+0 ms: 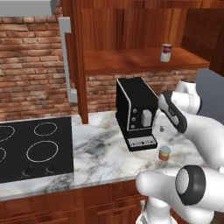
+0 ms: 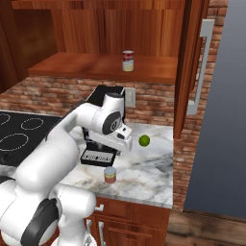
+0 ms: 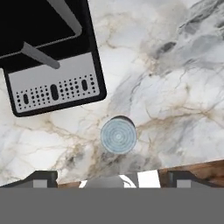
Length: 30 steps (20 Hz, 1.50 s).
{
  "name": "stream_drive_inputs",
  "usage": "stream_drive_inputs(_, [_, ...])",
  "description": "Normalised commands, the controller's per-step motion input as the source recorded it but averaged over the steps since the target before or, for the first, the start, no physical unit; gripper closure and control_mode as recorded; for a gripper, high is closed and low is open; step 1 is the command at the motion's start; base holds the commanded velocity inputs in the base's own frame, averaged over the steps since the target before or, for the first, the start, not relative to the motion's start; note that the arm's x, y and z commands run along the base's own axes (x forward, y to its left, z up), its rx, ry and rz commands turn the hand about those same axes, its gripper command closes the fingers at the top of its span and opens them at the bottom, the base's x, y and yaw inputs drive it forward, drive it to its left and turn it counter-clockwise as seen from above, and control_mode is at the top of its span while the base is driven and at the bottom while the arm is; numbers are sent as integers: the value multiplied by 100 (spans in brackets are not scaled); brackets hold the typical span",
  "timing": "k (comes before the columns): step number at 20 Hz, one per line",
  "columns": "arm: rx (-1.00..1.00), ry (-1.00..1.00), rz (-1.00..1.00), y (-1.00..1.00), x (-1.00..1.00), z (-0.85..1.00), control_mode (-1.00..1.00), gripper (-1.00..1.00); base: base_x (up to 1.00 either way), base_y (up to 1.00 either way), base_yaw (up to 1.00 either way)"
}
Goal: Restock the canned food cabinet by taking the new fresh canned food from the counter and placing it in the cabinet. Then, take the old canned food from the cabinet and place it on the counter.
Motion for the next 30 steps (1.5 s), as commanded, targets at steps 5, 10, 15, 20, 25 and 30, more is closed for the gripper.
stream_drive_inputs(5, [-1,12,-5,-1,-14,-73,-100,-100,0,0,0])
stream_drive_inputs(10, [0,0,0,0,-32,-44,-100,-100,0,0,0])
stream_drive_inputs(15, [0,-1,0,-1,-22,-27,-100,-100,0,0,0])
stream_drive_inputs(20, [0,-9,0,7,-1,-22,-100,-100,0,0,0])
stream_drive_inputs(25, [0,-10,0,2,11,-20,-100,-100,0,0,0])
stream_drive_inputs(30, [-1,-5,0,2,20,-19,-100,-100,0,0,0])
